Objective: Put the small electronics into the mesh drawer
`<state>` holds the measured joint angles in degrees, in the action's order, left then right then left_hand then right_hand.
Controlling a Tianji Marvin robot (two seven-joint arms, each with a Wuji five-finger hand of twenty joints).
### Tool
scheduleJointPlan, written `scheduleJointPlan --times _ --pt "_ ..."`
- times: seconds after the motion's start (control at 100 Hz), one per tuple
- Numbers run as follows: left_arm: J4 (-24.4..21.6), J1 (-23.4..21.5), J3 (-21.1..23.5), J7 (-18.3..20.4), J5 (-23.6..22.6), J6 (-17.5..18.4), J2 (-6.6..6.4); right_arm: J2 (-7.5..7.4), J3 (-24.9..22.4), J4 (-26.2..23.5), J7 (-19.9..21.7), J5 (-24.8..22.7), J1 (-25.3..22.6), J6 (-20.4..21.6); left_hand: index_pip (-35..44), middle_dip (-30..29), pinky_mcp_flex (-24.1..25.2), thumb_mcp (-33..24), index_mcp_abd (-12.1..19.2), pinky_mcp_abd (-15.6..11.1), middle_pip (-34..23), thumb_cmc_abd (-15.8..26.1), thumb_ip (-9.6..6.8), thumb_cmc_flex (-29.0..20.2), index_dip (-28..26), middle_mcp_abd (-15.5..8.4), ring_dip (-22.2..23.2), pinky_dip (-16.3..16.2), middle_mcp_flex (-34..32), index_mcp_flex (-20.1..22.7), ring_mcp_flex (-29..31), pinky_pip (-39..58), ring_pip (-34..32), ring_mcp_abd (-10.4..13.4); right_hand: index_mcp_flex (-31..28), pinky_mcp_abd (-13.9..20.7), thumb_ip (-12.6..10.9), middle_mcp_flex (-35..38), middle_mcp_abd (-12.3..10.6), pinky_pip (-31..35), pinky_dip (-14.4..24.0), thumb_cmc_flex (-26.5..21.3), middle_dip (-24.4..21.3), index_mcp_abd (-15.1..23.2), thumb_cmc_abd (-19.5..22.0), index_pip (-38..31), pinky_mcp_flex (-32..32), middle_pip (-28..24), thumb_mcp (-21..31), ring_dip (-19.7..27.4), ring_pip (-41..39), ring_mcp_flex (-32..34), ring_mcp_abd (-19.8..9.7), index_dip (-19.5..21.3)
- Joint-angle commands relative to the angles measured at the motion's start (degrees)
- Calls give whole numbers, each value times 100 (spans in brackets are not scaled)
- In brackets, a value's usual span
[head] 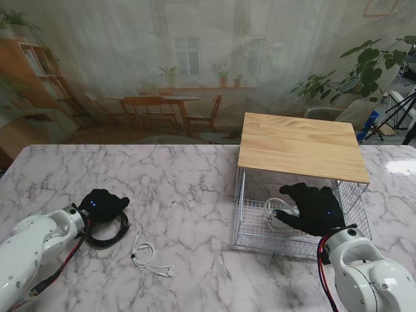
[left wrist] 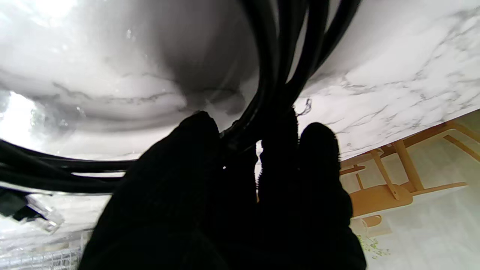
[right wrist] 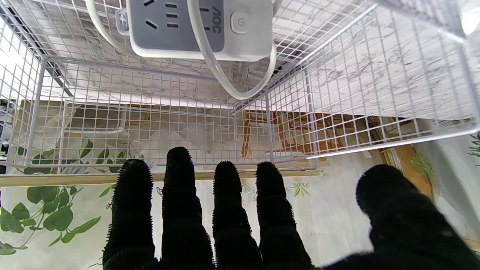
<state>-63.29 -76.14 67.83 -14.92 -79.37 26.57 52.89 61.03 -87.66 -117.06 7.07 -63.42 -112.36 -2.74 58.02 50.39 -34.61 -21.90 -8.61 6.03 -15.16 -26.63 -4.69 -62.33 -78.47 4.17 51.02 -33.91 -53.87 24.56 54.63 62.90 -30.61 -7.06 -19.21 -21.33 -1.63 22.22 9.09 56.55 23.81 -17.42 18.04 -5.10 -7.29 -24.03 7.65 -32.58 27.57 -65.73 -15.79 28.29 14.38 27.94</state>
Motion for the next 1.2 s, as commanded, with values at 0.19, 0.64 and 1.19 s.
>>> scheduleJointPlan --times 0.19,0.64,1.19 --pt "-292 -199 475 57 198 98 126 19 -17 -36 -53 41 -33 1 1391 404 8 -895 435 -414 -312 45 -148 -385 -836 -134 585 -458 -93 351 263 387 -936 125 40 -148 165 -13 27 -58 -76 -185 -40 100 -5 -89 -80 9 -75 32 299 -88 105 -113" --pt "-711 -292 959 354 692 200 306 35 -70 -68 -178 110 -58 86 1371 559 -70 -1127 450 -418 -410 -51 -261 -297 -871 -138 554 -597 -192 358 380 519 -1039 113 46 -137 154 18 24 -20 -78 -130 -25 88 -38 -113 -58 -29 -26 26 296 -71 110 -125" --pt "-1294 -175 1339 828 1032 593 404 54 -177 -163 -309 135 -130 199 1351 614 -144 -1284 449 -393 -401 -115 -307 -232 -869 -98 500 -643 -238 357 438 590 -1140 143 52 -135 159 33 21 -3 -86 -100 -23 90 -55 -121 -49 -33 1 22 294 -61 109 -141"
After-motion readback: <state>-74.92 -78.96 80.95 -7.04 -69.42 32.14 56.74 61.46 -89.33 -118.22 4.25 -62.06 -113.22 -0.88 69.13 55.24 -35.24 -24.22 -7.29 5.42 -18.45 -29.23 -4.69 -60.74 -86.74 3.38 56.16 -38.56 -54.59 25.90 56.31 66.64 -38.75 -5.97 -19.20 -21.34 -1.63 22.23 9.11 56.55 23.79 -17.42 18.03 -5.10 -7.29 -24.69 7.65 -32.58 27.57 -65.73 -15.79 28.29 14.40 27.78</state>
